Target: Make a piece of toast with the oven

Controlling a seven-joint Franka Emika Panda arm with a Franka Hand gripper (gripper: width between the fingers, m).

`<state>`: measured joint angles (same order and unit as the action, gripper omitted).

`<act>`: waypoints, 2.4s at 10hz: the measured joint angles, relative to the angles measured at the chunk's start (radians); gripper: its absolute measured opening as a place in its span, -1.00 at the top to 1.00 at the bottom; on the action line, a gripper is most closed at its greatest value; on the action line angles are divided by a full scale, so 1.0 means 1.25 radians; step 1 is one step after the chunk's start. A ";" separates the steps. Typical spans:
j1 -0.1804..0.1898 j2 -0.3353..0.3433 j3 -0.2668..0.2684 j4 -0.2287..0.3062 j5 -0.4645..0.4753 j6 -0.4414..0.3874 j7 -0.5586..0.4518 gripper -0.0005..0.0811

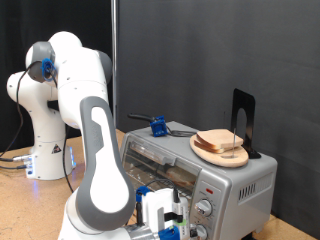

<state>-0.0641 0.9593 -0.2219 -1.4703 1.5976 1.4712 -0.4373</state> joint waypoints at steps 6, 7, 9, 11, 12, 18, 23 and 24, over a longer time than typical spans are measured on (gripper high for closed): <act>-0.001 -0.012 0.000 -0.028 -0.001 -0.012 0.179 0.98; -0.005 -0.012 -0.001 -0.028 -0.001 -0.015 0.204 0.98; -0.013 -0.014 -0.003 -0.027 -0.001 -0.022 0.220 0.03; -0.023 -0.017 -0.010 -0.024 -0.001 -0.022 0.220 -0.43; -0.027 -0.016 -0.014 -0.020 -0.001 -0.022 0.218 -0.43; -0.022 0.058 -0.012 0.097 -0.010 -0.015 0.249 -0.99; 0.000 0.086 0.001 0.126 -0.010 -0.012 0.250 -0.99; 0.003 0.086 0.003 0.126 -0.010 -0.012 0.250 -0.99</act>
<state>-0.0609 1.0664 -0.2186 -1.3126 1.5848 1.4556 -0.1254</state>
